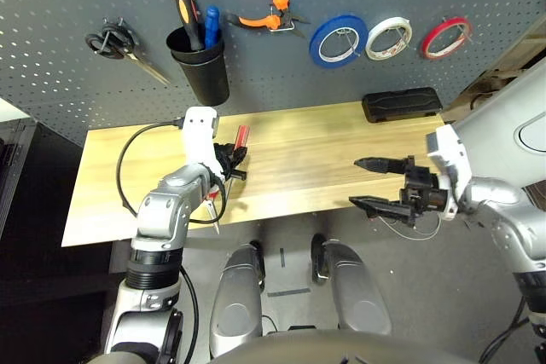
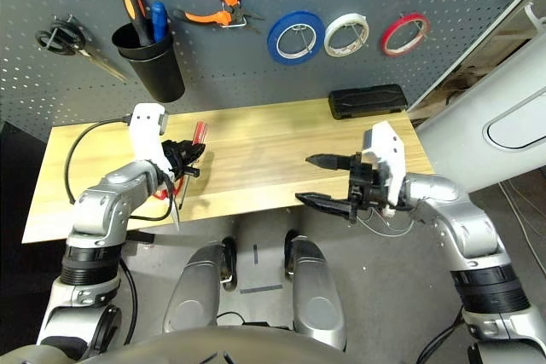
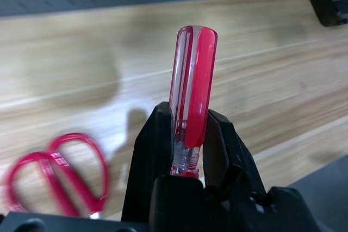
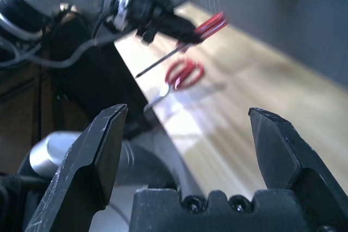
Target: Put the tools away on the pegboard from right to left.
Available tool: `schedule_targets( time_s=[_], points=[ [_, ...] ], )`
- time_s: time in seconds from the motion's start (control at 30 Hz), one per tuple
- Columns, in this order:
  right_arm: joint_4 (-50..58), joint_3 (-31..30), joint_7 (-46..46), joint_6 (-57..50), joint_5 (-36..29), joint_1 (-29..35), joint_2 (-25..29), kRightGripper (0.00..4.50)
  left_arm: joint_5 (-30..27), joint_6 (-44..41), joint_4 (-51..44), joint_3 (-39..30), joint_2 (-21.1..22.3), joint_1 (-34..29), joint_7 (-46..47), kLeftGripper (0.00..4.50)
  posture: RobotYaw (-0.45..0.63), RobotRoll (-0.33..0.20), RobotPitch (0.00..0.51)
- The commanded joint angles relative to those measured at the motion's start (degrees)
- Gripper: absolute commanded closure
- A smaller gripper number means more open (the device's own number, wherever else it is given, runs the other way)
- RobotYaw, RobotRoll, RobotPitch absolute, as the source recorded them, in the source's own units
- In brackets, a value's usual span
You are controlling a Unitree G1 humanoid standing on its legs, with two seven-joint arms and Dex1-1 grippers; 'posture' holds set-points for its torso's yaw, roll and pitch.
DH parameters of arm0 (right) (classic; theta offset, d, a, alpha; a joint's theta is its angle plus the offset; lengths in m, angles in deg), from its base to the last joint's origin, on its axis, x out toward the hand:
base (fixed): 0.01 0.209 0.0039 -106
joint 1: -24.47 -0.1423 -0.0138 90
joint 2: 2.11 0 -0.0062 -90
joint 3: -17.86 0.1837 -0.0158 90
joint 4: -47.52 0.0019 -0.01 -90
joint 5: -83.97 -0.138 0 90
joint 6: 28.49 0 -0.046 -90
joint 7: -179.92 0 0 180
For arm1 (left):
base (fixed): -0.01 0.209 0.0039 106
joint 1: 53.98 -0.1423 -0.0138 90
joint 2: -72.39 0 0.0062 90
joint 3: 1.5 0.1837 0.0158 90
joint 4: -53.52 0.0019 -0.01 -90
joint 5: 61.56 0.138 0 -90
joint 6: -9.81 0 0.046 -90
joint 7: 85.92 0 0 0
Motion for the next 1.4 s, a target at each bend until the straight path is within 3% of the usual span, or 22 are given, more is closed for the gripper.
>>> schedule_targets(
  time_s=[0.03,0.27,0.73,1.07,1.4],
  points=[
    [-1.95,2.45,-2.56,-0.79,-2.91,-1.45,1.01,0.00,-2.99,-2.76,-6.87,-2.93,2.36,-1.84,-1.63,3.63,0.03,0.000,0.131],
    [-5.91,4.42,-4.57,-0.04,-3.56,-5.19,1.65,0.00,-7.00,-0.19,-10.23,-6.94,7.39,-0.55,-5.44,3.63,0.05,0.000,0.096],
    [-12.29,5.98,-5.35,2.24,-2.58,-10.87,1.25,0.00,-14.28,-0.76,-4.20,-16.46,11.63,14.71,-4.72,3.63,0.06,0.000,0.073],
    [-13.21,5.62,-4.48,2.79,-2.15,-12.31,0.39,0.00,-17.73,4.15,2.39,-21.32,5.18,26.80,2.25,3.63,0.05,0.000,0.069],
    [-11.54,7.38,-4.13,1.45,-5.60,-13.55,-0.06,0.00,-16.62,15.71,11.05,-21.27,3.92,34.66,6.09,3.63,0.03,0.000,0.069]
  ],
)
